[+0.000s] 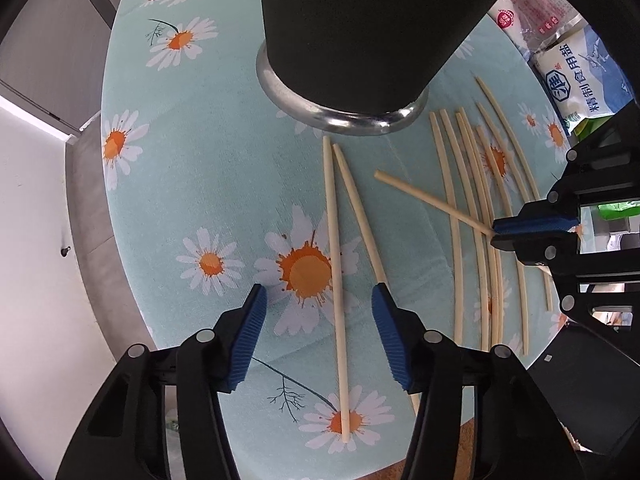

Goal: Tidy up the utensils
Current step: 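Lower the right gripper onto a single wooden chopstick near the holder, then close the right gripper on the chopstick and lift it upright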

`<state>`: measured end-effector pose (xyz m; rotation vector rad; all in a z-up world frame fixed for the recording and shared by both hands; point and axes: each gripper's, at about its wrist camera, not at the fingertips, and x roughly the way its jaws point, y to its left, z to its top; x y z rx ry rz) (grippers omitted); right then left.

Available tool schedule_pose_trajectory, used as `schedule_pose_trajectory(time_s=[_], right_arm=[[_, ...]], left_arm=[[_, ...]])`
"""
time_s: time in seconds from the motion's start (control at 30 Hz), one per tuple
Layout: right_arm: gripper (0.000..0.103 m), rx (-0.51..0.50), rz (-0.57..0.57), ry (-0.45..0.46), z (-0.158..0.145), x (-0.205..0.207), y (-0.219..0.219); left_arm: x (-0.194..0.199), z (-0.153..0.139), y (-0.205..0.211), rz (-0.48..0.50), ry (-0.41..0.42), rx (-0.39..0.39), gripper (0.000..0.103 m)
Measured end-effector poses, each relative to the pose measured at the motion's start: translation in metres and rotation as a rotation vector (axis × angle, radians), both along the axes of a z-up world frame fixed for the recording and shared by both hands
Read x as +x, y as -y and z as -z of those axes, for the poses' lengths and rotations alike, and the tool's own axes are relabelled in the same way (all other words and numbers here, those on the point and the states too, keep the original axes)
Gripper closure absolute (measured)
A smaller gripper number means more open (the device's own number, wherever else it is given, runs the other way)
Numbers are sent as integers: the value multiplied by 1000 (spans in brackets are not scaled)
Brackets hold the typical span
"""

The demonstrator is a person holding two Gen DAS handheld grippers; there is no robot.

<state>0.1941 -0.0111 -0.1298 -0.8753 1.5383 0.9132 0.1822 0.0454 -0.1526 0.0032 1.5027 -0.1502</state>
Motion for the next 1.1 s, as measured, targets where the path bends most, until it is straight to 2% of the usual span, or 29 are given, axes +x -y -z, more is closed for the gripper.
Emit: schedule_pose_trajectory(time_s=[0.1,0.2,0.27,0.4,0.47,0.67,0.83,1.1], right_arm=[[98,11,18,-6,-5,7,6],[98,33,44,-20,-9,11,14],[98,46,65,-27,-12,14,18],[98,64,88,-36,-19,19,26],[98,78,99,-47,-21,20,30],[98,109,131,-67,-24,24,53],[98,133,136,-68,-28,25,63],[98,156,120,-57,-39,11,76]], left_arm=[[0,-1,5,-9,-7,18,55],[0,-2,6,-17,-14,59,68],[2,-3,9,-26,-14,76,81],[3,-6,14,-31,-20,97,88],[2,-5,15,-26,-23,102,96],[1,-4,23,-20,-27,134,99],[-3,-6,24,-52,-43,109,99],[-30,-26,20,-69,-25,108,99]])
